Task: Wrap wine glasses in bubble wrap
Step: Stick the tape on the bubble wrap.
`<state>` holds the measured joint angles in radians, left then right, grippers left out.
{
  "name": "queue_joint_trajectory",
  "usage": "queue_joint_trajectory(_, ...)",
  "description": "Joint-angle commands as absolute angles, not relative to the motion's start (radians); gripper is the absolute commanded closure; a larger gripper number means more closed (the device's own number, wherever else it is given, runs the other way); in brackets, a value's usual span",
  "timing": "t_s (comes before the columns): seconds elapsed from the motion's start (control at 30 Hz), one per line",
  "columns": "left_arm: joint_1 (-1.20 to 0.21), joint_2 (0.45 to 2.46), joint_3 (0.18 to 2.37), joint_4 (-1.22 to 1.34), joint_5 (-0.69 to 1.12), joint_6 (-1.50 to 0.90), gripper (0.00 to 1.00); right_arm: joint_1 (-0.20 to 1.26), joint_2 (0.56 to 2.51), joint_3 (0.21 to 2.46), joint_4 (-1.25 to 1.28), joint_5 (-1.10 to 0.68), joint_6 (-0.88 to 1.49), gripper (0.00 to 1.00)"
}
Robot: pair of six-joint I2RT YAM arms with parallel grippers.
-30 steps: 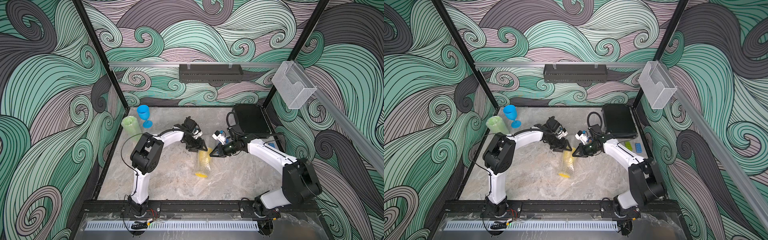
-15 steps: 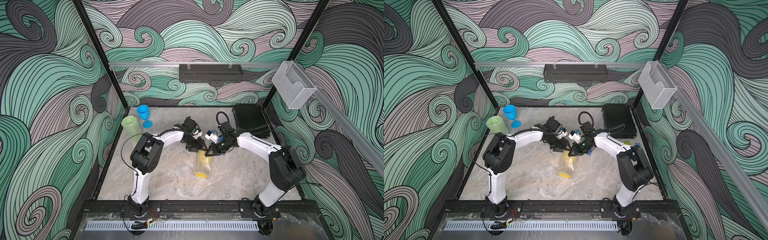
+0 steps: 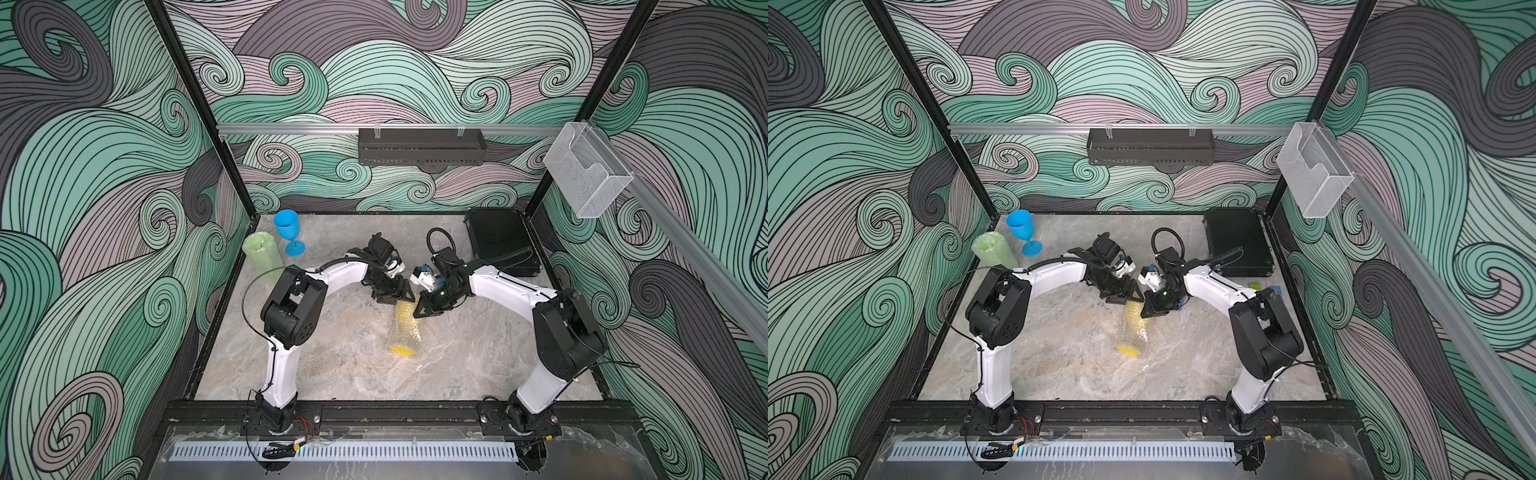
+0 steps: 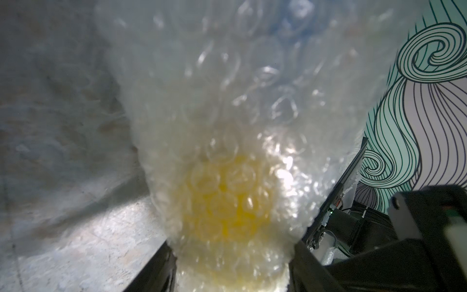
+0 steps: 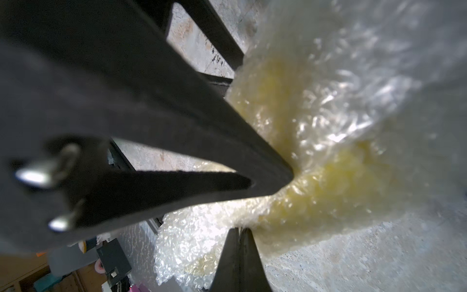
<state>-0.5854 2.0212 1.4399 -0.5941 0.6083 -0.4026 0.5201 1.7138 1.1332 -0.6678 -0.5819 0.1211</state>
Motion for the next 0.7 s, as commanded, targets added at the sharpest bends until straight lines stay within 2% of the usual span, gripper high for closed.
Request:
queue_joint_trajectory(0.0,-0.607,2.080,1.421,-0.711,0.505,-0.378,0.36,0.541,1.739,1.155,-0.661,-0.509,0.173,0.98)
queue_joint_trajectory(0.27,-0.608,2.080,1.417,-0.709,0.508,-0.382,0.36,0.549,1.725,1.175,-0.695,-0.459,0.194,0.95)
queue_joint_trajectory(0.3,-0.608,2.081,1.412,-0.705,0.512,-0.384,0.36,0.548,1.713,1.175,-0.697,-0.463,0.195,0.95)
queue_joint_trajectory(0.33,-0.609,2.084,1.412,-0.704,0.513,-0.385,0.36,0.549,1.699,1.181,-0.702,-0.475,0.193,1.00)
queue_joint_trajectory(0.67,-0.607,2.089,1.424,-0.712,0.508,-0.381,0.37,0.548,1.634,1.244,-0.783,-0.551,0.161,1.00)
